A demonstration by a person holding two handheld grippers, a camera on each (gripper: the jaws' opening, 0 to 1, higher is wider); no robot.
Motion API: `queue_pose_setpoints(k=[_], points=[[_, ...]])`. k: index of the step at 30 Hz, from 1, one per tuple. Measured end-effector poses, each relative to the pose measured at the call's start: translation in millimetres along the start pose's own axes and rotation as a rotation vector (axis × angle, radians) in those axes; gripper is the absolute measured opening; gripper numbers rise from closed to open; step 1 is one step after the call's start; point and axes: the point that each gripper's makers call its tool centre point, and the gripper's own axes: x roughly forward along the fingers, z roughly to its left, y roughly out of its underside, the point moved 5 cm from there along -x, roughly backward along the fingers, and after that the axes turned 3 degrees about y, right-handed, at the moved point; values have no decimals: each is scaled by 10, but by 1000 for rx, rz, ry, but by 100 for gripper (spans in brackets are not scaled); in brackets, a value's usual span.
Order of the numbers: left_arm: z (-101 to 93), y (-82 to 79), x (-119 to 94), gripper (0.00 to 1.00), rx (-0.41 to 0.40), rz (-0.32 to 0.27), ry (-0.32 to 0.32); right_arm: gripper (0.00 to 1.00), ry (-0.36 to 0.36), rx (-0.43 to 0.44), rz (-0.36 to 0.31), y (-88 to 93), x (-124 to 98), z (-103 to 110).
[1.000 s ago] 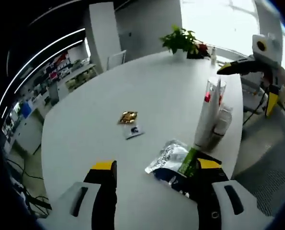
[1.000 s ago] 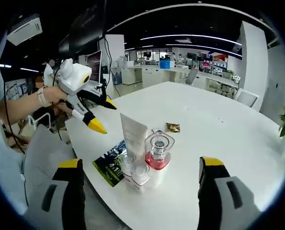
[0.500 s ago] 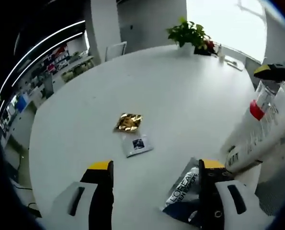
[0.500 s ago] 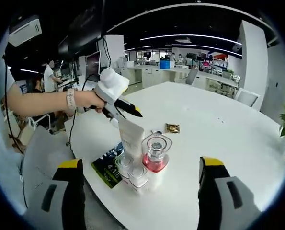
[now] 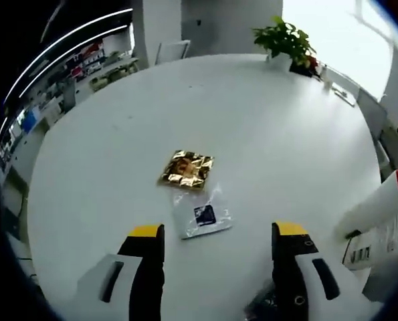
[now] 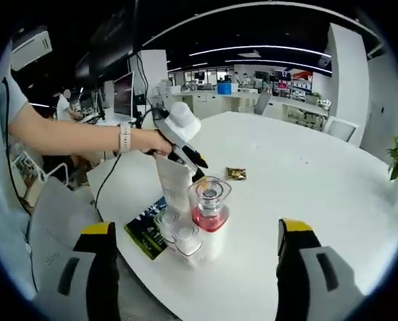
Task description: Arrange the skincare products in the storage area until every visible bottle or jar stands upright without overlapping.
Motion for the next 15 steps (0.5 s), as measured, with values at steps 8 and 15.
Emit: queue_pose_setpoints(k=[8, 15], points=[[76, -10, 177, 63, -28, 76, -16, 100, 6, 22, 8, 68, 9, -78], [128, -44, 276, 63, -63, 135, -22, 100, 13, 22, 15, 104, 19, -124]])
